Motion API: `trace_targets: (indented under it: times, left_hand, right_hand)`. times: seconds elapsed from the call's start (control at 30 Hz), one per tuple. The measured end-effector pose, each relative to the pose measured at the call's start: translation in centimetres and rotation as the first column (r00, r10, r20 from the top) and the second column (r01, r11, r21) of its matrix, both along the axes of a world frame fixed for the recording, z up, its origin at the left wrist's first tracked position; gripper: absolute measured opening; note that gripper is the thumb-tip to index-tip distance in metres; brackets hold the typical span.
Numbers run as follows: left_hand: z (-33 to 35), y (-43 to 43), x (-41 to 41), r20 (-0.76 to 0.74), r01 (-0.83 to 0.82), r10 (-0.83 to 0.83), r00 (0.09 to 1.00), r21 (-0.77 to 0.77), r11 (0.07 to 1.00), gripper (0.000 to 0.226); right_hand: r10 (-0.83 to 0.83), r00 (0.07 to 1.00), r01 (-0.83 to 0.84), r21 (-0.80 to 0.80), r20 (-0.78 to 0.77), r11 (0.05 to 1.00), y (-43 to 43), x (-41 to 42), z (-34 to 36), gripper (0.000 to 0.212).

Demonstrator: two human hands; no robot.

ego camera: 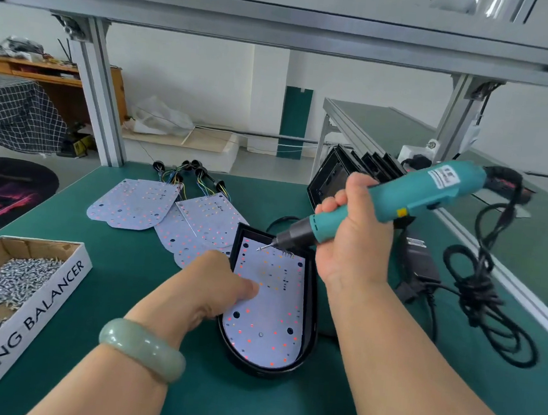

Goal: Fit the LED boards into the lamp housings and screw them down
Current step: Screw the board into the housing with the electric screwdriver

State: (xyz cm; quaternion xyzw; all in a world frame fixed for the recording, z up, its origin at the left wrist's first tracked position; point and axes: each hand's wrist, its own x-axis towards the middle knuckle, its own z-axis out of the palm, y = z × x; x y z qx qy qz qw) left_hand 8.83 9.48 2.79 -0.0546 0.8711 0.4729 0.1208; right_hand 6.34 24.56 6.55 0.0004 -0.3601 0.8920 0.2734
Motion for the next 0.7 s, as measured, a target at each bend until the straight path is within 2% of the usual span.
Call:
trace_targets:
  times: [0.1, 0.5, 0.7]
  left_hand:
    - [-0.5, -0.1, -0.5, -0.011, -0.014, 0.014, 1.000, -0.021, 1.000, 0.026]
    - [-1.1, -0.1, -0.8, -0.032, 0.004, -0.005, 0.999, -0.038, 0.999, 0.036]
    - [-1.1, 0.0, -0.9, -0.049, 0.027, -0.029, 0.998, -0.041, 0.999, 0.034]
  right_hand:
    - [0.006, 1.000, -0.006, 0.050, 0.009, 0.999, -0.8, -1.1, 0.0, 0.019]
    - [0.040, 0.999, -0.040, 0.211, 0.003, 0.977, -2.3, -2.2, -0.2, 0.014]
    - [0.026, 1.000, -0.025, 0.204, -0.004, 0.979, -1.9, -2.3, 0.0, 0.015]
